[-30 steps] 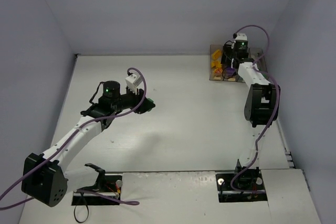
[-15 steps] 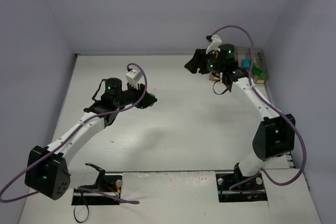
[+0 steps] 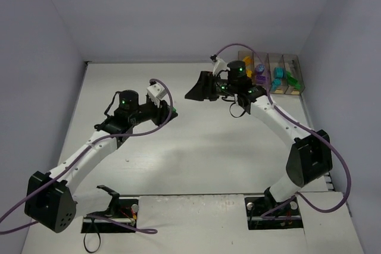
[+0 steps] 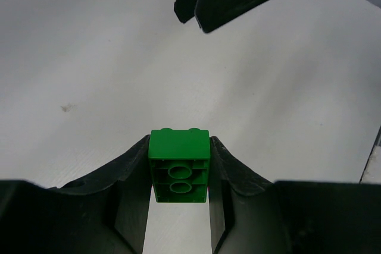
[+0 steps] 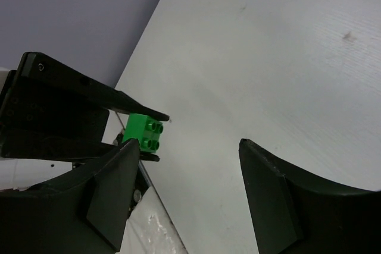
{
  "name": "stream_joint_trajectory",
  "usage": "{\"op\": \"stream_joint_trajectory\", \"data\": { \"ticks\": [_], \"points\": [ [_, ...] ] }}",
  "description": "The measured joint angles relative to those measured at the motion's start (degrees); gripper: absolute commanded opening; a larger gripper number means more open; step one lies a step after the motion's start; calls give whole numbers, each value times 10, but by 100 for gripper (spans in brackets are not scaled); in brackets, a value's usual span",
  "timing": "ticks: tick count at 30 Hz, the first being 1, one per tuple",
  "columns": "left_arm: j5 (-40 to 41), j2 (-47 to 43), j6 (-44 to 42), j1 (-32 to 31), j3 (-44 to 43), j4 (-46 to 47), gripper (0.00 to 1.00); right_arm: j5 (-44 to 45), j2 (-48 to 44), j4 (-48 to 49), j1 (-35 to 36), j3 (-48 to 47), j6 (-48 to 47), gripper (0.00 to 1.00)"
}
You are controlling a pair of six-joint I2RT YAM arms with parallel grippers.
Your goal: Sort the legos into containers by color
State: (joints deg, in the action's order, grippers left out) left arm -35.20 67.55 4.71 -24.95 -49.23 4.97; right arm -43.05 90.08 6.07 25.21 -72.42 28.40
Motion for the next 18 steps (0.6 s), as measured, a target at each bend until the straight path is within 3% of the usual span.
{"op": "stream_joint_trajectory", "data": {
  "ticks": [9, 18],
  "points": [
    [43, -13, -146, -34, 0, -51, 10, -23, 0, -2, 57, 0, 26, 61],
    [73, -13, -195, -58, 0, -59, 10, -22, 6, -3, 89, 0, 33, 57]
  ]
}}
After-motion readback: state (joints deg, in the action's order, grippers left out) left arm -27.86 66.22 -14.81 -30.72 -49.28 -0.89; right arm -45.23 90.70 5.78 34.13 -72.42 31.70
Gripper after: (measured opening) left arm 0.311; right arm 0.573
